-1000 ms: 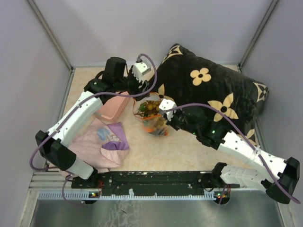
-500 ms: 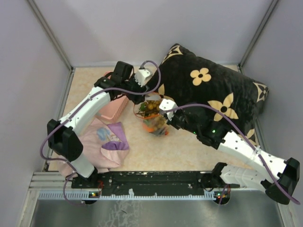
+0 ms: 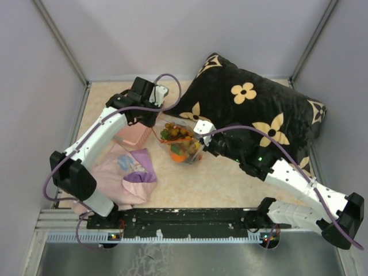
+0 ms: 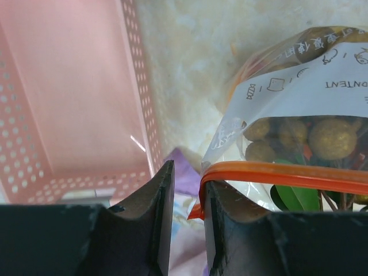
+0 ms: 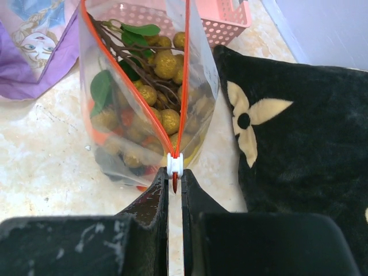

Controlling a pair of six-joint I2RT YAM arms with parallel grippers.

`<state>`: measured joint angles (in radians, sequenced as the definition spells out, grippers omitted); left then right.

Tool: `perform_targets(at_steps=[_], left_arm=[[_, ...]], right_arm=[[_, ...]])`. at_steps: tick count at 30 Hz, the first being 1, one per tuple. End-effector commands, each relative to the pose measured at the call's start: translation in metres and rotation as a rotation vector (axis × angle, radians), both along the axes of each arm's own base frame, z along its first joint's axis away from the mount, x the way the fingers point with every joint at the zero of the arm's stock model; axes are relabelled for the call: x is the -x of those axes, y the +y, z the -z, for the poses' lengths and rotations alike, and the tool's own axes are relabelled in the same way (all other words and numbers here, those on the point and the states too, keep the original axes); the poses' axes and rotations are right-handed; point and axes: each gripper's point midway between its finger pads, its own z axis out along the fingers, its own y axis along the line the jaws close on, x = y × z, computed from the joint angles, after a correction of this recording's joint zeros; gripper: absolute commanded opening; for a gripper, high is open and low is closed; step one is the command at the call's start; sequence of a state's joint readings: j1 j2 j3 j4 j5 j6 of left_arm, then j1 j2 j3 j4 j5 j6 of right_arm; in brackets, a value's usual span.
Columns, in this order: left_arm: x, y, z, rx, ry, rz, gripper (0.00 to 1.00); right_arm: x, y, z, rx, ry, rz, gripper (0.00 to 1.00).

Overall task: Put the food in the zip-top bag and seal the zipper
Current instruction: Zip the zipper food storage bag at the center of the board.

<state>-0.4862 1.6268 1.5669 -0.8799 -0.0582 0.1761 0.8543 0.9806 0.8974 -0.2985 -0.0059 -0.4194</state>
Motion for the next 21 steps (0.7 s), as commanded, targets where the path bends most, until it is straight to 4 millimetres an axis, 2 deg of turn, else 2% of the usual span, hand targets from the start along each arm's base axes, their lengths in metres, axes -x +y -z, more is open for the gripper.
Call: perform_targets(at_steps=[1, 3, 6, 9, 13, 21], left_arm=[[0.023, 0.039, -0.014, -0.05, -0.008, -0.149, 0.31], [0.029, 0.038, -0.021, -0.019, -0.026, -0.15, 0.33], [0.033, 0.026, -0.044, 0.087, -0.087, -0.11, 0.4], [0.037, 0.009, -0.071, 0.215, -0.18, -0.028, 0.52], [0.048, -0.021, -0.101, 0.376, -0.272, 0.148, 0.61], [0.085, -0.088, -0.121, 0.585, -0.328, 0.584, 0.67]], right_arm=[[-0.007, 0.005, -0.044, -0.096, -0.096, -0.02, 0.0], [-0.009, 0.007, -0.046, -0.101, -0.099, -0.03, 0.0], [-0.012, 0.01, -0.047, -0.109, -0.099, -0.05, 0.0], [-0.014, 0.011, -0.048, -0.109, -0.097, -0.067, 0.0], [-0.016, 0.012, -0.047, -0.092, -0.099, -0.087, 0.0], [-0.013, 0.016, -0.049, -0.087, -0.093, -0.121, 0.0]])
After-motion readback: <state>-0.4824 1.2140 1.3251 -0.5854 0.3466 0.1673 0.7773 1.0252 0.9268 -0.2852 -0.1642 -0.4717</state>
